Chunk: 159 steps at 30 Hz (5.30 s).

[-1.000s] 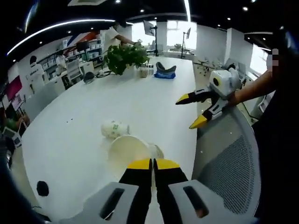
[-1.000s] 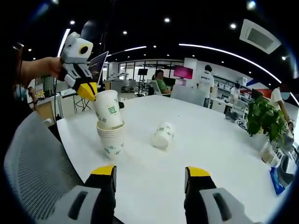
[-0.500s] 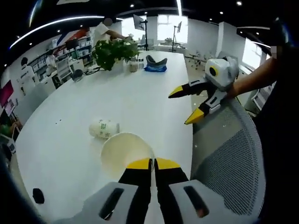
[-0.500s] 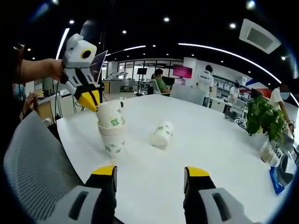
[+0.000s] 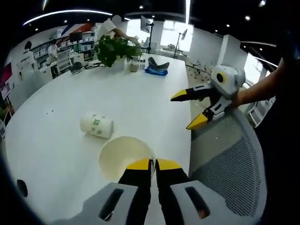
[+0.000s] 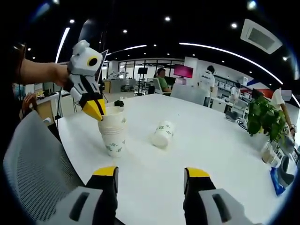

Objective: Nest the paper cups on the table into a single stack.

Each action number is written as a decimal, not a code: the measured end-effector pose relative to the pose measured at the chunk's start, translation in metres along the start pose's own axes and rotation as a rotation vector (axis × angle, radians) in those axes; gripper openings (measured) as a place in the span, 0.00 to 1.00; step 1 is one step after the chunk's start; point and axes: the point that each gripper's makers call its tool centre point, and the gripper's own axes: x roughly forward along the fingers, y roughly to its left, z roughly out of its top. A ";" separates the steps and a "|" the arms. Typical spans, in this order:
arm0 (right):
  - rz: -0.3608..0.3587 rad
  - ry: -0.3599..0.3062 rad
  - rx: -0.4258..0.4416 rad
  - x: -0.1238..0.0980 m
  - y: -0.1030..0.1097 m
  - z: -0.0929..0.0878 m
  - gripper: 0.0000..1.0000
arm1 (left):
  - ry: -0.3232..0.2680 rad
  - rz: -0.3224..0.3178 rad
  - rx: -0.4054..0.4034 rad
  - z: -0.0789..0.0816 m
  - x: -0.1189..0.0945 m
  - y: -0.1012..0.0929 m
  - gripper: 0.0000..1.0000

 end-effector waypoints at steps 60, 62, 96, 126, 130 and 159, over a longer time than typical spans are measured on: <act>0.023 0.025 -0.053 0.012 -0.012 0.011 0.61 | -0.051 0.025 0.025 0.006 -0.009 0.002 0.13; 0.023 0.020 -0.046 0.018 -0.017 0.017 0.61 | -0.073 0.043 0.020 0.008 -0.019 0.000 0.13; 0.090 0.147 0.026 0.181 -0.047 0.031 0.57 | -0.326 0.390 -0.093 -0.006 -0.105 0.010 0.39; 0.048 0.207 0.158 0.196 -0.042 0.016 0.35 | -0.327 0.458 -0.136 -0.014 -0.108 0.020 0.30; 0.050 0.186 0.157 0.189 -0.042 0.020 0.34 | -0.333 0.448 -0.137 -0.011 -0.108 0.022 0.31; 0.235 -0.012 0.146 0.061 0.017 0.086 0.34 | -0.380 0.264 -0.015 0.052 -0.102 0.010 0.23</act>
